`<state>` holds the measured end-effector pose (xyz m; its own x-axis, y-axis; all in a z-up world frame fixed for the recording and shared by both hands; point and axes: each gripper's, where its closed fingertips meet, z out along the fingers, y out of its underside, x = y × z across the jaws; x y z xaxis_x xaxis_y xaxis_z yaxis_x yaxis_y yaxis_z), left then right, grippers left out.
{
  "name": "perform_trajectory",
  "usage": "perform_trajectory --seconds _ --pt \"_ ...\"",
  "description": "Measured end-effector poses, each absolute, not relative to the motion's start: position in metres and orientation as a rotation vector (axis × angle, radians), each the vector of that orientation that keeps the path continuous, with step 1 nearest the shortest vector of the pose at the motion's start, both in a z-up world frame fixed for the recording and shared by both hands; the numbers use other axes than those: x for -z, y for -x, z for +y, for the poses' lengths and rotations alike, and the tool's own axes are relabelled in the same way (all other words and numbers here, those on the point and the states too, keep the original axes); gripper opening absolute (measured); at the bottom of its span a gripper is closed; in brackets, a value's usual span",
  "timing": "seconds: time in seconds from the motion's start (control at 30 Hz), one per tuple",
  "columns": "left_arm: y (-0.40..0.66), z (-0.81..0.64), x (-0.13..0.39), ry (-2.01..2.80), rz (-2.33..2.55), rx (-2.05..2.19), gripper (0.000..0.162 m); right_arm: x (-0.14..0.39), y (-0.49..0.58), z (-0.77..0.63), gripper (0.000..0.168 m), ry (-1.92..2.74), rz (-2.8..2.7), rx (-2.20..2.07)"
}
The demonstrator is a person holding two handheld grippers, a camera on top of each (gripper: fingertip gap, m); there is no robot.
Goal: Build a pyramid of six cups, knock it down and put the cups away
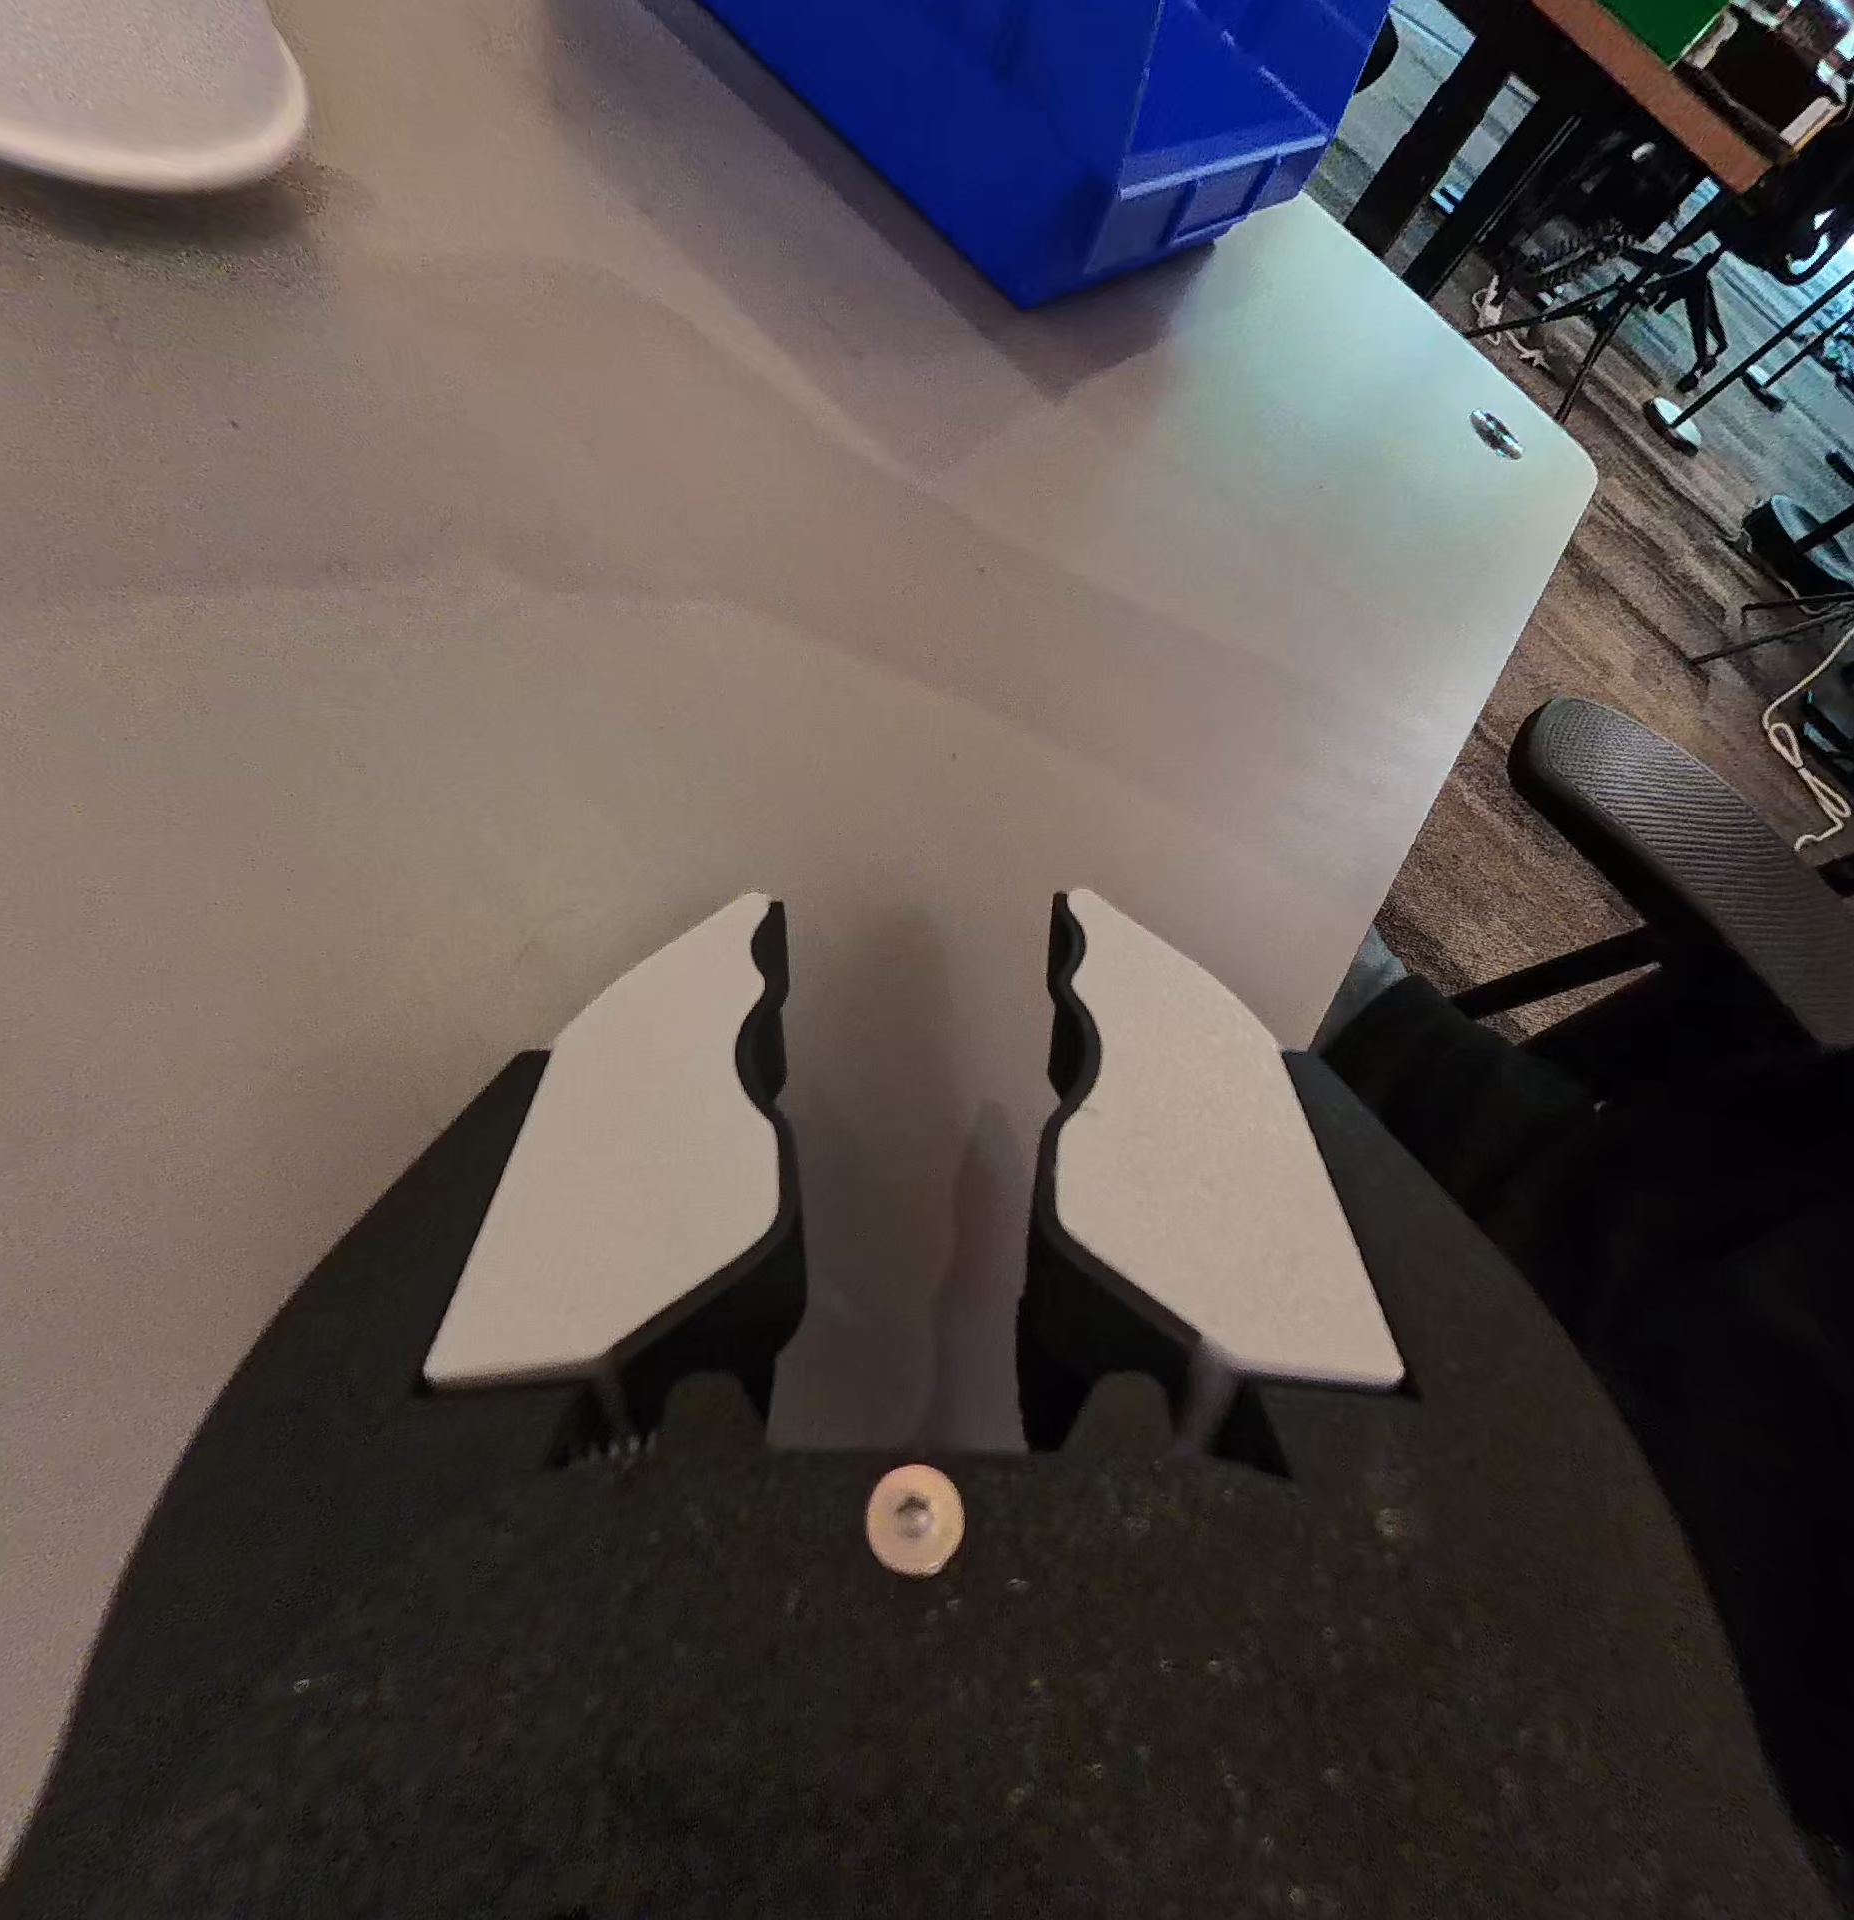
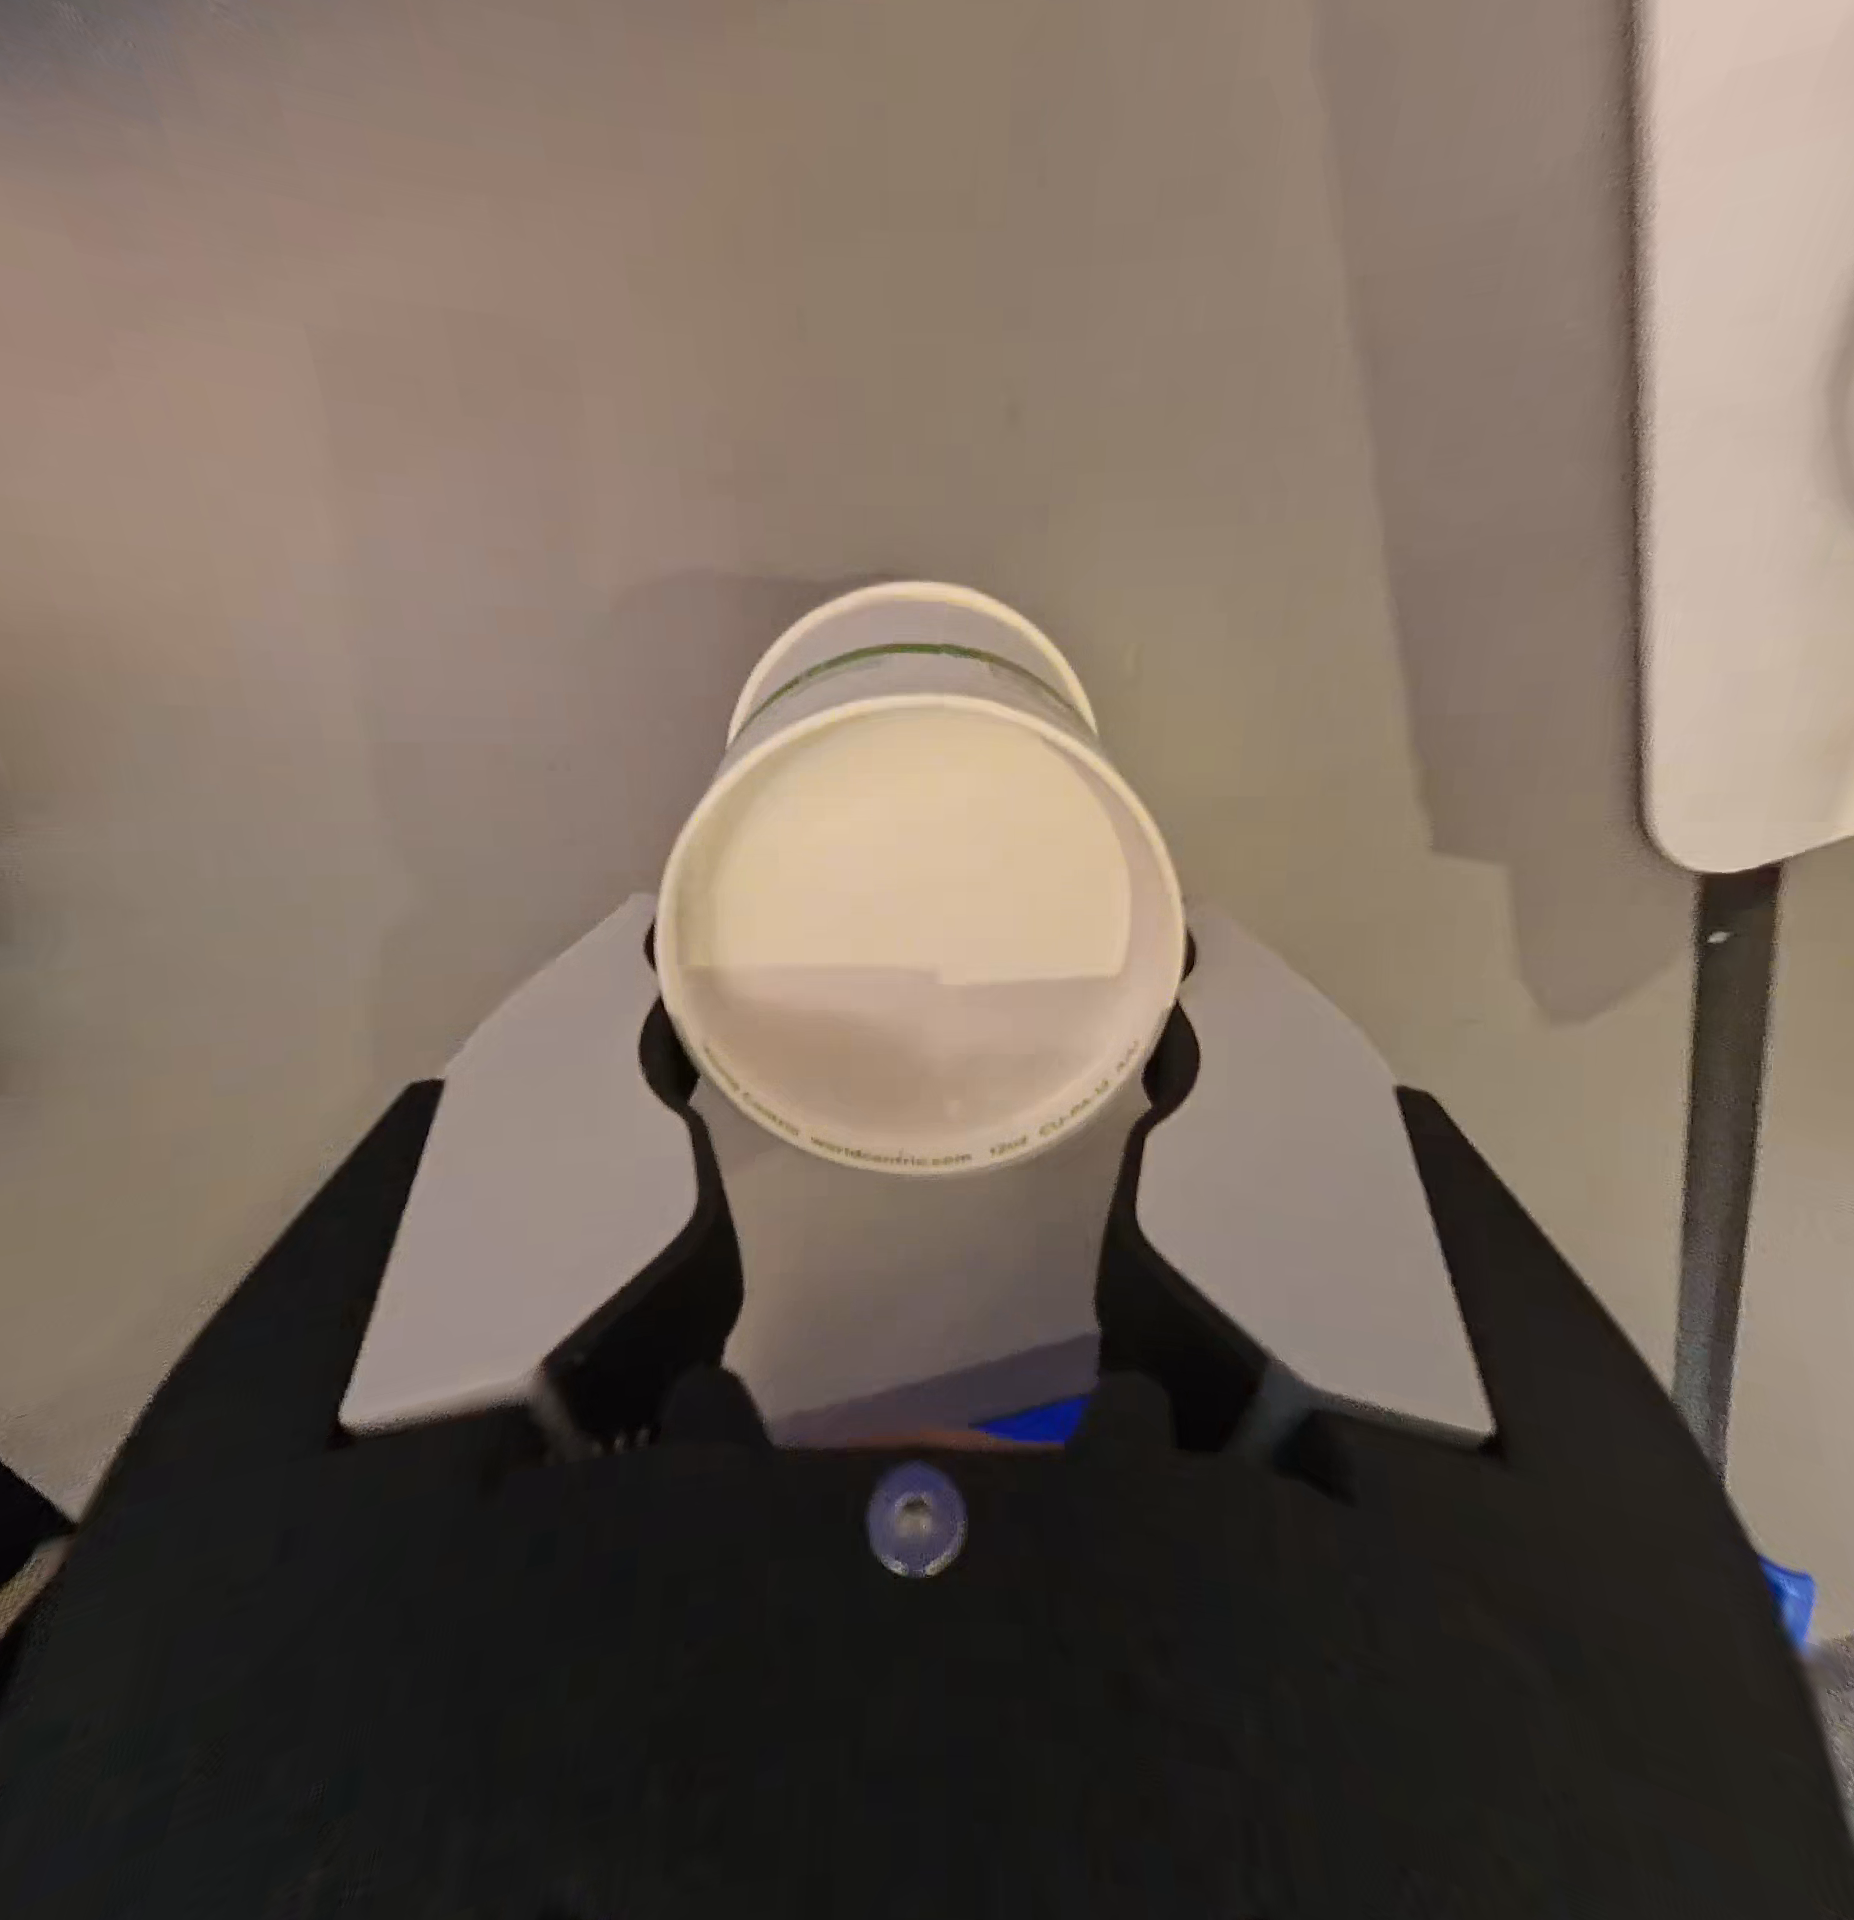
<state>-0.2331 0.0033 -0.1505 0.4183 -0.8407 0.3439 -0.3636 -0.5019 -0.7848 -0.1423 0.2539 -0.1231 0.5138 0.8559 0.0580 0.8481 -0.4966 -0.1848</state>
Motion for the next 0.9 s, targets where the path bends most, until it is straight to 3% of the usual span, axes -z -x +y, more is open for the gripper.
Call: perform_trajectory --seconds 0.27,0.33,0.37,0.47,0.57,0.7,0.9 --pt "0.233 0.007 0.154 2.059 1.043 0.98 0.048 0.138 0.141 0.25 0.088 2.599 -1.501 -0.011" --pt "0.231 0.005 0.155 2.065 1.049 0.999 0.048 0.13 0.14 0.249 0.1 2.563 -1.509 0.005" --pt "0.231 0.004 0.155 2.063 1.052 1.003 0.048 0.119 0.141 0.25 0.108 2.507 -1.482 0.003" --pt "0.231 0.001 0.148 2.039 1.063 1.029 0.049 0.061 0.15 0.237 0.108 2.23 -1.314 -0.078" --pt "0.231 -0.005 0.131 2.002 1.088 1.122 0.049 0.023 0.156 0.179 0.097 1.942 -1.049 -0.307" --pt "0.251 0.022 0.082 1.88 1.142 1.079 0.049 0.057 0.159 0.077 0.077 1.763 -0.765 -0.717" --pt "0.334 0.131 0.03 1.862 1.343 0.549 0.035 0.11 0.144 0.018 0.078 1.799 -0.688 -0.71"
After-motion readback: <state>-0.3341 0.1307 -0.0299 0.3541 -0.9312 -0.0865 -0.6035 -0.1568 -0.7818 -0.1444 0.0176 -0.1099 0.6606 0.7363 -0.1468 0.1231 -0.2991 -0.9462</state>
